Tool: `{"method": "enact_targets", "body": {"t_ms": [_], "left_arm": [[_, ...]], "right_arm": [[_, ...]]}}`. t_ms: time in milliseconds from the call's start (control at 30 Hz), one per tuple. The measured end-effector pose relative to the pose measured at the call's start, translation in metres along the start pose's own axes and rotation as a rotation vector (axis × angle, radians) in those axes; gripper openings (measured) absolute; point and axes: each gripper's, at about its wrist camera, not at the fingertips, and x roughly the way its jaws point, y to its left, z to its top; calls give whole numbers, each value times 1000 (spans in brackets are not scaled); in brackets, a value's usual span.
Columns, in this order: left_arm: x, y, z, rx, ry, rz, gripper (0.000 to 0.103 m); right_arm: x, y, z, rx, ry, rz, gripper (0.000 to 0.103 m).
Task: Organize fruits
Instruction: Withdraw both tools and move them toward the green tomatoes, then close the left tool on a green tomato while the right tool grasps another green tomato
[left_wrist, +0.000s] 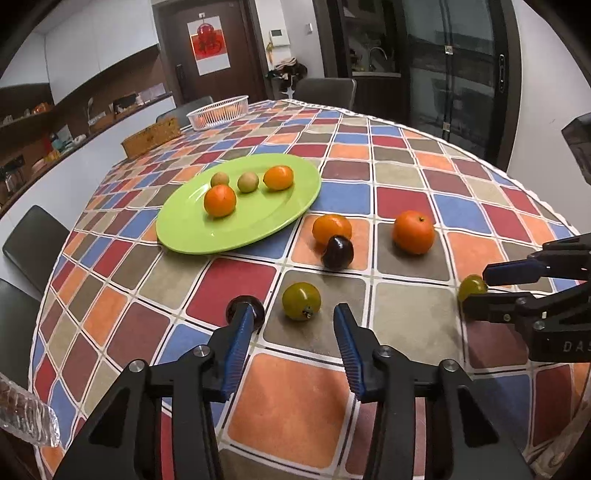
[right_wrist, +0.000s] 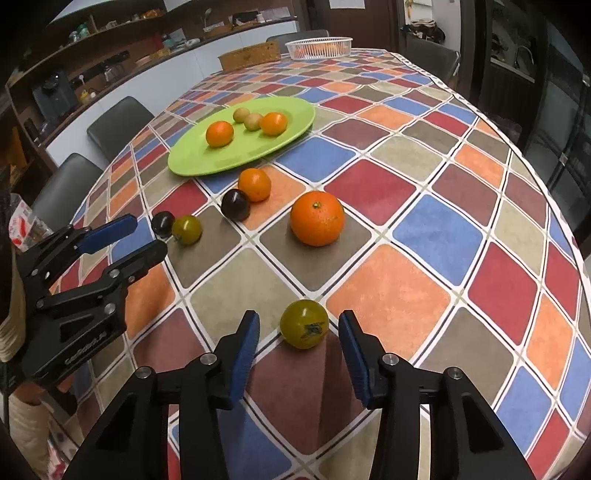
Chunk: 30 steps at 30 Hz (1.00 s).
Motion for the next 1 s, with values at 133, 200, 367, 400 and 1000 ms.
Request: {"method": "enact_targets", "body": {"t_ms": [133, 200, 367, 400, 1000], "left_arm": [[8, -3, 3, 19, 6, 11, 42], [13, -4, 4, 28, 15, 22, 40], [21, -5, 6, 30, 35, 21, 38], [23, -6, 7, 32, 37, 24, 37], [42, -13, 11, 36, 92, 16, 28]], "right_arm": [[4, -2, 1, 8, 10, 0, 41], [5, -4, 1, 15, 15, 2, 39], [8, -5, 2, 19, 22, 8, 35], [9, -6, 2, 19, 23, 10, 34], [11, -13, 5, 50, 20, 35, 29]]}}
